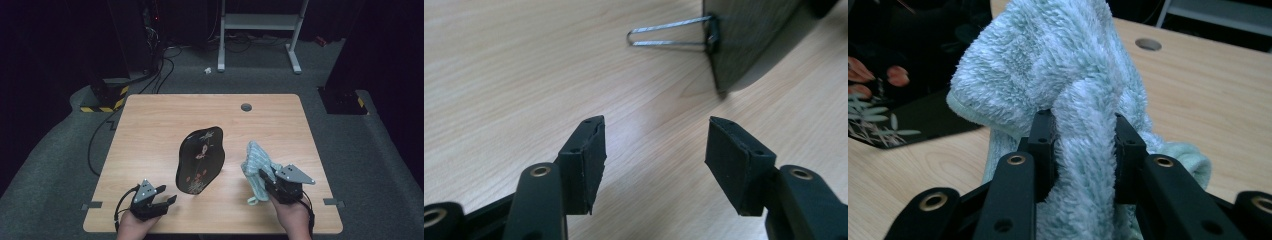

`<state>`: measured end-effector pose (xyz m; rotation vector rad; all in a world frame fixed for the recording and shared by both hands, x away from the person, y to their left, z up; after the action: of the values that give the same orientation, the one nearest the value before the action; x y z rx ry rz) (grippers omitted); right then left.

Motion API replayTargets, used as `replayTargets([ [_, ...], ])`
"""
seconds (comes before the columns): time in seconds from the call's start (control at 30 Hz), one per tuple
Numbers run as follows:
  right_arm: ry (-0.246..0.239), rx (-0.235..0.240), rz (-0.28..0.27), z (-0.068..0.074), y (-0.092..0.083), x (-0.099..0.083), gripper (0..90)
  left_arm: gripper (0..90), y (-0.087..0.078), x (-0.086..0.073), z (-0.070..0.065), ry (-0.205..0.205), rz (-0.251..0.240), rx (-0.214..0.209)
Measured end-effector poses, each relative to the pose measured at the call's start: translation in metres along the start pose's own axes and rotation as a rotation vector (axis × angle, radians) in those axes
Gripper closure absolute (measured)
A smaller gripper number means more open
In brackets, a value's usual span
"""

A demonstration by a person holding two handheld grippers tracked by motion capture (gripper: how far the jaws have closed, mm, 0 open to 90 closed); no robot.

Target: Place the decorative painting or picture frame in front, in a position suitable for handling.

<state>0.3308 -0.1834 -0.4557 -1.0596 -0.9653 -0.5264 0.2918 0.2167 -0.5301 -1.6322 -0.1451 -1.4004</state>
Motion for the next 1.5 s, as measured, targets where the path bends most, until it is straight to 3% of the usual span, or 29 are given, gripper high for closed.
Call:
replayTargets([
  [0.23, -0.020, 0.038, -0.030, 0.017, -0.005, 0.012, 68.9, 38.5, -0.011, 0.014, -0.012, 0.046, -0.055, 0.007],
  [0.3, -0.030, 0.050, -0.038, 0.024, -0.006, 0.015, 68.9, 38.4, -0.016, 0.019, -0.015, 0.044, -0.088, -0.001],
  [0.67, -0.054, 0.100, -0.054, 0.043, -0.005, 0.022, 68.9, 38.8, -0.022, 0.034, -0.019, 0.032, -0.153, 0.004],
  [0.77, -0.060, 0.113, -0.058, 0.048, -0.003, 0.025, 68.9, 41.4, -0.019, 0.043, -0.016, 0.007, -0.180, -0.005],
  [1.0, -0.080, 0.134, -0.064, 0.065, 0.000, 0.038, 68.9, 50.8, -0.010, 0.057, -0.017, -0.004, -0.214, -0.022],
  [1.07, -0.094, 0.139, -0.069, 0.073, -0.001, 0.045, 68.9, 55.9, -0.007, 0.058, -0.016, -0.029, -0.221, -0.035],
  [1.33, -0.129, 0.143, -0.075, 0.087, 0.003, 0.060, 68.8, 64.5, -0.004, 0.054, -0.014, -0.028, -0.229, -0.046],
  [1.5, -0.138, 0.140, -0.060, 0.093, 0.015, 0.066, 68.8, 70.0, -0.001, 0.053, -0.016, -0.020, -0.235, -0.054],
])
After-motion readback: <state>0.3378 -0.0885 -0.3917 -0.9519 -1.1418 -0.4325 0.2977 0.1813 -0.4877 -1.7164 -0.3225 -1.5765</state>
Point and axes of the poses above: each handheld gripper's, and its own axes: y roughly forward along the jaws, x roughly out of its top, z roughly to its left, the point moved 2 cm from there along y, roughly forward along the jaws, and after that the axes turned 13 degrees about y, right-handed, at the moved point
